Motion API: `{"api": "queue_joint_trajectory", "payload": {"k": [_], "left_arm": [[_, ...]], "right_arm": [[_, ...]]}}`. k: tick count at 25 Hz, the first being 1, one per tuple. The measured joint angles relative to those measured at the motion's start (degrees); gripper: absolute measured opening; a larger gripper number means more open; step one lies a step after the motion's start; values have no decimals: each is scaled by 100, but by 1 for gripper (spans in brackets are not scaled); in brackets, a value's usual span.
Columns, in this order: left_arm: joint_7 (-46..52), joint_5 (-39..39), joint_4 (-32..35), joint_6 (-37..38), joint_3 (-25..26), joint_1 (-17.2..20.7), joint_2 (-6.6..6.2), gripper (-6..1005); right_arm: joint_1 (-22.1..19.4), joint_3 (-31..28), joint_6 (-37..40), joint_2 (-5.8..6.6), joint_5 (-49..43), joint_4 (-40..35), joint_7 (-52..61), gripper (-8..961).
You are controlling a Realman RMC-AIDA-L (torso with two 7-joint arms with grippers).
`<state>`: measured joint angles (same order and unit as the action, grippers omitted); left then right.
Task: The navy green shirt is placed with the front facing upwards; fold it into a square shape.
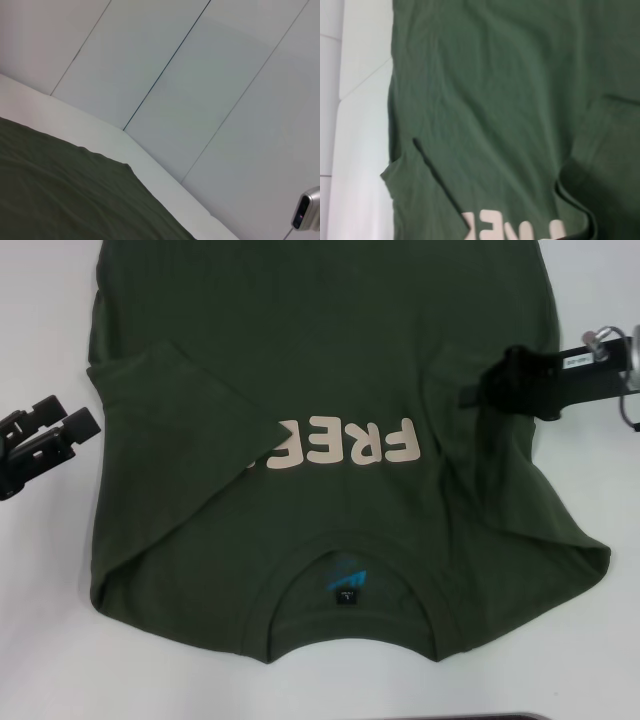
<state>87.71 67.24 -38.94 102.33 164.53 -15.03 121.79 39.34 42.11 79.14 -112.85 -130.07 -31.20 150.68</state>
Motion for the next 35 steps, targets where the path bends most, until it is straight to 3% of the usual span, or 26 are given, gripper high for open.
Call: {"api": "queue_joint_trajectory", "payload": {"k": [9,22,24,28,35], "left_arm": [[-3,0,0,-4,0,-8,3,920],[-9,0,0,-12,0,-9,3,919],[-8,0,0,-12,0,-9,2,919],[0,0,0,-12,5,-9,2,920],[21,0,0,-12,26,-11,2,920]], "right_arm": [[143,12,-35,-226,11,25,-42,12],[96,44,-199,-237,26,320,-276,134],[96,25,-200,-236,37,307,-343,211],[140,7,-119,-147,106,248,-594,366],[141,-7,397,105,510,-107,-941,517]]}}
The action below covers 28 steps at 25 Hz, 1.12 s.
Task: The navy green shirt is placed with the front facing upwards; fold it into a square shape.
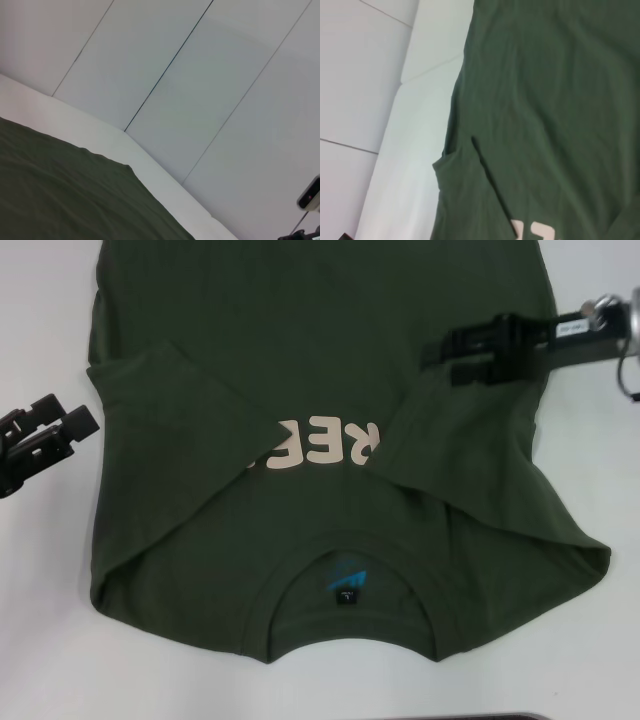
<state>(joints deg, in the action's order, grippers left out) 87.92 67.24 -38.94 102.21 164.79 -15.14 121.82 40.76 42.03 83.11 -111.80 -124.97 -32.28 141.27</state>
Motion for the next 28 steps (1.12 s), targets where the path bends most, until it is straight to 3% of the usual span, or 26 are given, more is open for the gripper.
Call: {"api": "queue_joint_trajectory", "payload": {"k": [9,11,17,20,23,28], "left_arm": [[112,0,0,51,-1,-31,-55,919],[232,0,0,73,-10,-36,-89,919],[455,-44,-53,265,-93,-70,-166,920],[649,-50,-84,425,-87,-92,-265,919],[807,-56,-105,638,-78,-107,-361,920],[1011,-142,-183,764,-90,-73,-402,920]], "right_arm": [[-323,-199,24,262,-7,12,-169,728],[-370,-203,92,280,-53,-22,-483,721],[-451,-191,91,142,-360,-85,-1487,798],[-562,-219,306,75,-348,-276,-2381,857],[-644,-252,456,49,-277,-383,-2748,915],[-833,-481,1056,79,131,-524,-3206,902]]}}
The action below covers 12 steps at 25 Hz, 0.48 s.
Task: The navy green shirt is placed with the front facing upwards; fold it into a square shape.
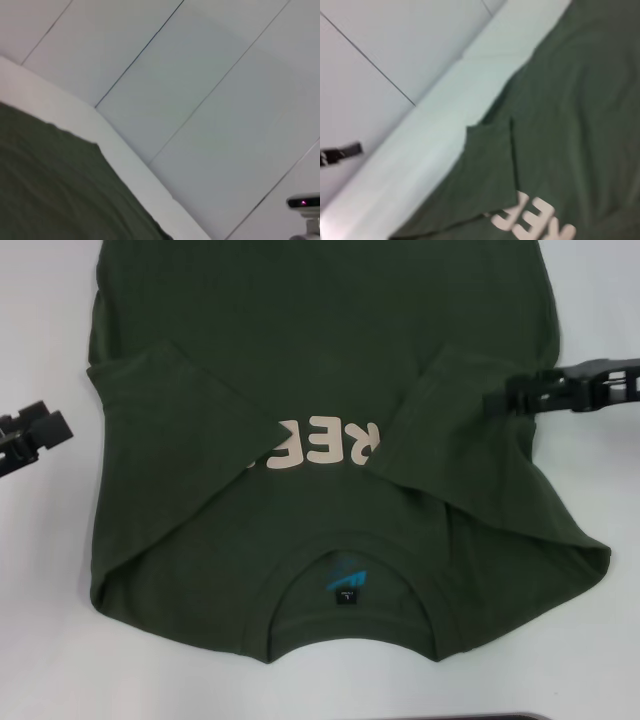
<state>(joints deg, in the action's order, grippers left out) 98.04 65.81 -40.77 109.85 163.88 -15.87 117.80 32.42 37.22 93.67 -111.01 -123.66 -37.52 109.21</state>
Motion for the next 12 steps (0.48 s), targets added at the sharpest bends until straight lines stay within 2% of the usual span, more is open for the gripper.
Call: {"api": "queue_joint_trajectory", "payload": {"k": [3,9,12], "left_arm": [[236,-177,-21,90,3,6,-51,920],[192,-588,-100,248,-41,42,-74,920],[548,-923,-124,315,-78,-6,-119,921]], "right_arm": [[-74,-295,341,35,124,12,-98,895],[-325,-569,788,-23,316,-17,-704,880],[-379,-542,958,47,166,-28,-574,858]]}}
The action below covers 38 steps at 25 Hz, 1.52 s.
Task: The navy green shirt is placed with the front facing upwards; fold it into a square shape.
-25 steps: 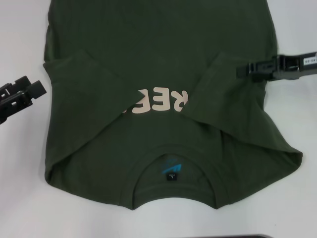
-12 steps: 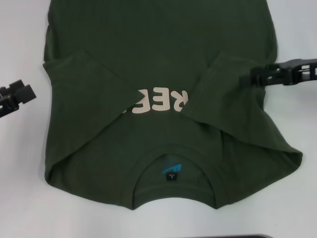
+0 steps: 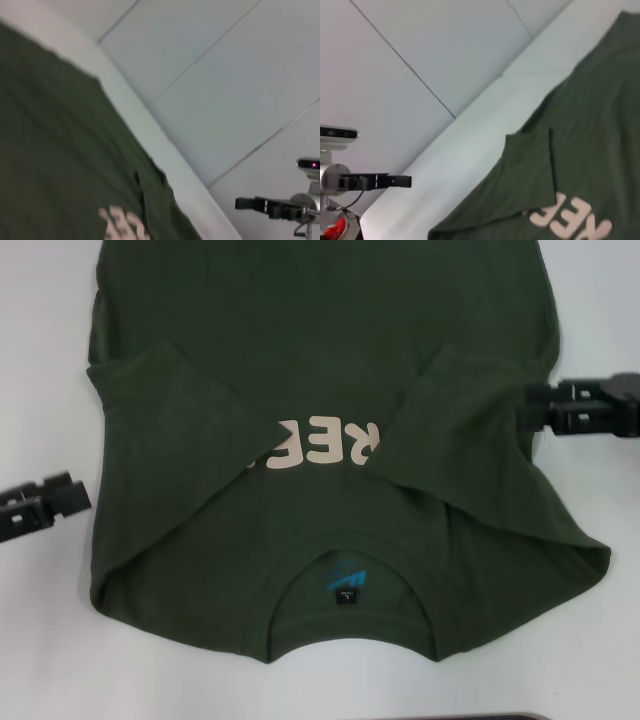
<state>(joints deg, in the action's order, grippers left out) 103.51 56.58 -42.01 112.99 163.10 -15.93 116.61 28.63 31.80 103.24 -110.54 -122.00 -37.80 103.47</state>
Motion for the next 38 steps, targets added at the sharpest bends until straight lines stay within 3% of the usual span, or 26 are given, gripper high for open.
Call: {"api": "queue_joint_trajectory", "payload": {"k": [7,19,38], "left_arm": [[1204,-720,-94,44,-132,-87,-70,921],[2696,-1191,-140,-226,-223,-46,-16,920],[3146,-1536,-59,-949,-266,-43,-15,920]], "right_arm": [[-121,-56,-39,125,-79,-32,826,817],[-257,-204,-231,96,-73,-76,998,817],[-298,-359,-317,77,-58,-24,1000,818]]}}
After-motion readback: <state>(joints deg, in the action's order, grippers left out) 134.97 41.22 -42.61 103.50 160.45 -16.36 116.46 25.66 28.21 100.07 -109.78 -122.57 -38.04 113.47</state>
